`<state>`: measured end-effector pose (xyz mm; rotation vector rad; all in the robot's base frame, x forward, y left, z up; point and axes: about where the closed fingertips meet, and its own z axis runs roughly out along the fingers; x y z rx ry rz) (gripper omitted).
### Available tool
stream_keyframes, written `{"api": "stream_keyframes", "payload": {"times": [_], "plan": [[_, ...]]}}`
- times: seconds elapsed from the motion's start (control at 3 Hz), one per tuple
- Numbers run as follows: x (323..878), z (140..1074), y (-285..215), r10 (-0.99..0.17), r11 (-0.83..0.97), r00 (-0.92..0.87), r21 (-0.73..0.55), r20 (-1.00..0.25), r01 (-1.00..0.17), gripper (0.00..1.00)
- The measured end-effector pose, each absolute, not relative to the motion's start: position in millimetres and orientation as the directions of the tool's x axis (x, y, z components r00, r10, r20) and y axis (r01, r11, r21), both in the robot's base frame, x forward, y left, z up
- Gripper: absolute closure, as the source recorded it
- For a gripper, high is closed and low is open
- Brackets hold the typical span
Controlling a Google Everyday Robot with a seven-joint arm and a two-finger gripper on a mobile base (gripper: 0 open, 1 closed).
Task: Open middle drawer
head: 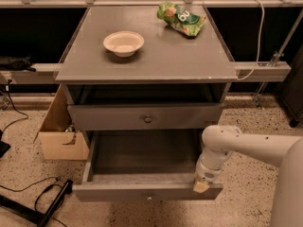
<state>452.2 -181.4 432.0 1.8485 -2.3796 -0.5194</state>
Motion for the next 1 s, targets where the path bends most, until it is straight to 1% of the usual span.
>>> {"api": "stream_keyframes", "payload": {"times": [1.0], "plan": [[452.2,432.0,-181.4,-0.954,0.213,-0.267,0.315,-0.140,-0.925,0.13]]}}
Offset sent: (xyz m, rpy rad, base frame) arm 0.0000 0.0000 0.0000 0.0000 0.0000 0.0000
